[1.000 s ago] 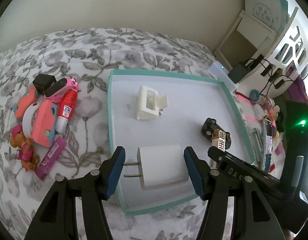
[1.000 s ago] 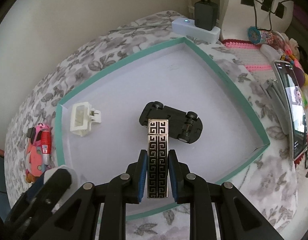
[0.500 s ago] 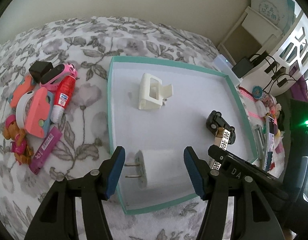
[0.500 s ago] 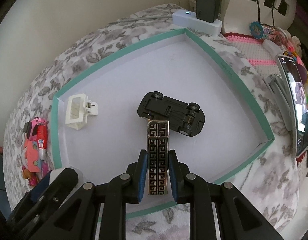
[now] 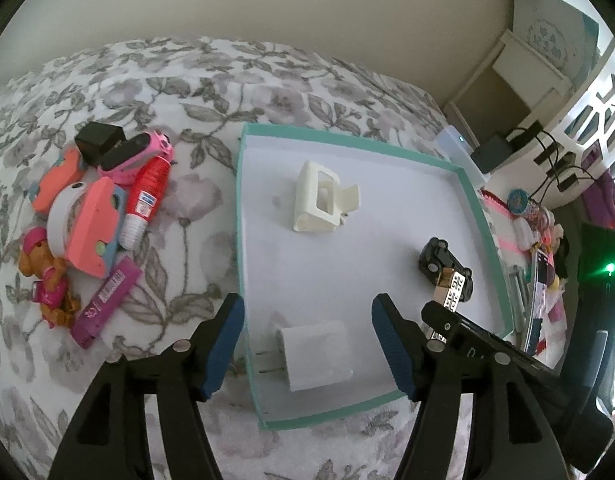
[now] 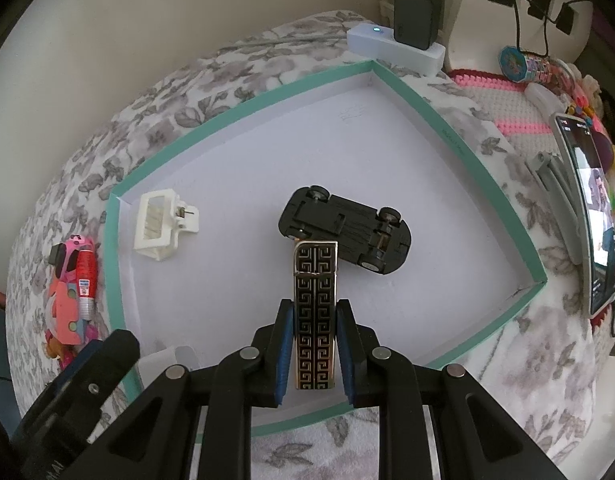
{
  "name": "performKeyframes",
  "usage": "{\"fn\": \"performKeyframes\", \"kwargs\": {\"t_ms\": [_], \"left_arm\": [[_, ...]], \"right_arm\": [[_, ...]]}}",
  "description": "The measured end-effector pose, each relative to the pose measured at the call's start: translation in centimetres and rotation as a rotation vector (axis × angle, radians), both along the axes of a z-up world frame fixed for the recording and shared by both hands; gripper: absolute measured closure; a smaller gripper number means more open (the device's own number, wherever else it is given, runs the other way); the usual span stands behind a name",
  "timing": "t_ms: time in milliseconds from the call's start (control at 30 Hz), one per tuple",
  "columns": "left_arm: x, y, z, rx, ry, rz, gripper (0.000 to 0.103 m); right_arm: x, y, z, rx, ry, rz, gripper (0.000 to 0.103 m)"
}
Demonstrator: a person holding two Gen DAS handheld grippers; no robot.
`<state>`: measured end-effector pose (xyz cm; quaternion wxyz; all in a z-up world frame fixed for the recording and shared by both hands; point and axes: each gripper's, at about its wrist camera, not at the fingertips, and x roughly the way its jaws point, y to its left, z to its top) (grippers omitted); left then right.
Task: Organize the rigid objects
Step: 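Lower both objects into the tray and open both tools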
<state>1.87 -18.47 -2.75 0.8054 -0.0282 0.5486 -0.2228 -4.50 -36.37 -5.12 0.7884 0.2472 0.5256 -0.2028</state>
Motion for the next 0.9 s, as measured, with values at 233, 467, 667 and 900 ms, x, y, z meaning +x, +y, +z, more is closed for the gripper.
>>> {"fn": "performKeyframes", "kwargs": {"t_ms": [233,467,667,900], "left_arm": [[0.5,1.1,1.2,0.040,-0.065,0.063,0.033],[1.3,3.0,1.7,0.081,-0.087,0.148,0.030],[1.9,4.3,1.4,0.163,-0.084,0.219,0.014],[2.5,6.5,0.1,0.262,-0.025,0.314,0.011]], "right_arm": [[0.2,0.3,0.3,-0.015,-0.011,0.016,0.079],[0.4,0.8,1.2,-0.058,-0.047,0.035,0.079],[0.7,1.3,1.4,-0.090,-0.050,0.048,0.055],[0.8,1.5,1.6,-0.130,-0.055,0.049,0.034]]}}
